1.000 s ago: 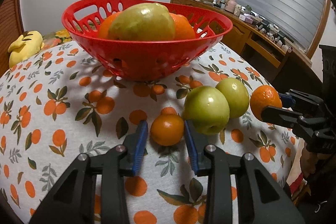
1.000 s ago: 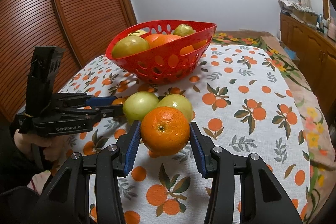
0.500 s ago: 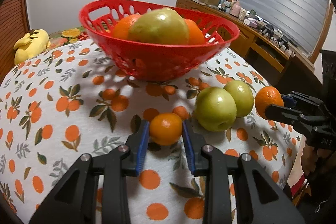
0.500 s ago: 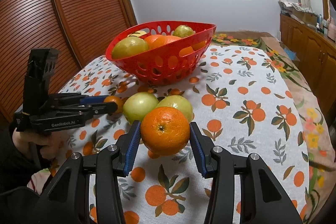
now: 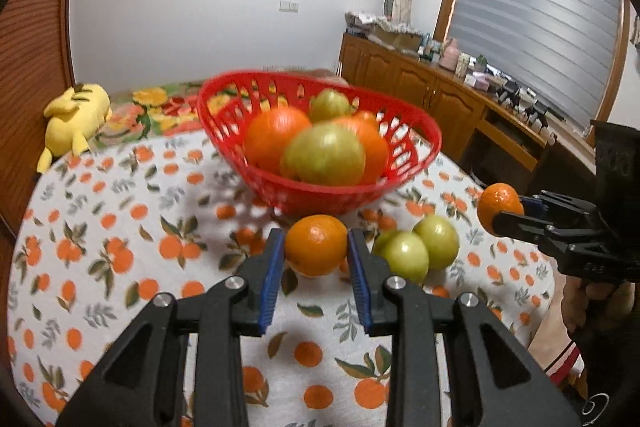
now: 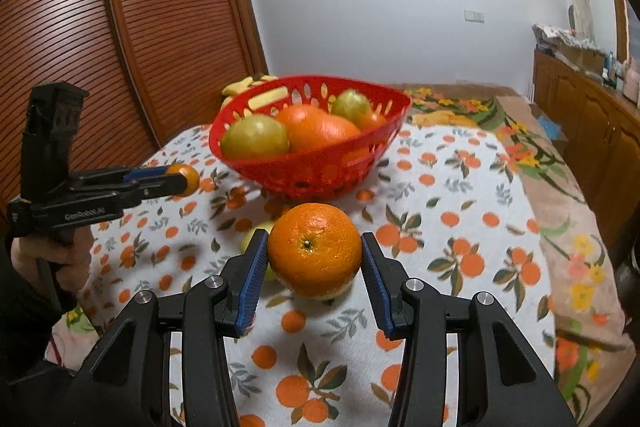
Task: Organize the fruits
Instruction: 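Lift the orange and tangerine and carry both over the red basket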
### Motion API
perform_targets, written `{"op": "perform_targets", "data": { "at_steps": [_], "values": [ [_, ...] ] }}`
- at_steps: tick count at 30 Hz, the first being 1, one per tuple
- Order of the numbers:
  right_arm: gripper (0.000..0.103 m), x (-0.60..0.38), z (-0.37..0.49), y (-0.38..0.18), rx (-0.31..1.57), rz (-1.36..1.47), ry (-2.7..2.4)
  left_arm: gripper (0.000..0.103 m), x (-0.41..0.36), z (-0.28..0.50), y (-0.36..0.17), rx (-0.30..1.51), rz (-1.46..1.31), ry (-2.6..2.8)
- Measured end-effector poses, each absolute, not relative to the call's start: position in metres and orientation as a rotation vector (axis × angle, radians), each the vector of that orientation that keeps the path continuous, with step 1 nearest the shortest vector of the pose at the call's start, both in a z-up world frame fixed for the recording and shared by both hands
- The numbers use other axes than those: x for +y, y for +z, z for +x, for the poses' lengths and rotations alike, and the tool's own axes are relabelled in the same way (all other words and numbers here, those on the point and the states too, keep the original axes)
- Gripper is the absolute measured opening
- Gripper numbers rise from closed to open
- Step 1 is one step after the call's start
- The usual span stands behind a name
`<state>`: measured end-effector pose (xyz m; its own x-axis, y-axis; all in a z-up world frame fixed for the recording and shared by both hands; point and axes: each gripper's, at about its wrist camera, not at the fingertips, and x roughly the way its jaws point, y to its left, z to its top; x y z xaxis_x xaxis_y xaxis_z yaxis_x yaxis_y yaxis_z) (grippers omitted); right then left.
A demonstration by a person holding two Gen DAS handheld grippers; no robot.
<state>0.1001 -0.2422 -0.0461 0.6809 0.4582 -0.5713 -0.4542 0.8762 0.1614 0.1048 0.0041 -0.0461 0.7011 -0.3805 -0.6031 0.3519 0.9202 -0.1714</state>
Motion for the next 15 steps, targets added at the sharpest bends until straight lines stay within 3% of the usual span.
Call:
{"op": "perform_targets", "data": {
  "at_steps": [15],
  "values": [
    [0.047, -0.237, 0.128, -0.003, 0.566, -0.010, 0.523, 0.029, 0.002, 0.130, 0.005, 0.593, 0.059, -0.408]
  ]
}}
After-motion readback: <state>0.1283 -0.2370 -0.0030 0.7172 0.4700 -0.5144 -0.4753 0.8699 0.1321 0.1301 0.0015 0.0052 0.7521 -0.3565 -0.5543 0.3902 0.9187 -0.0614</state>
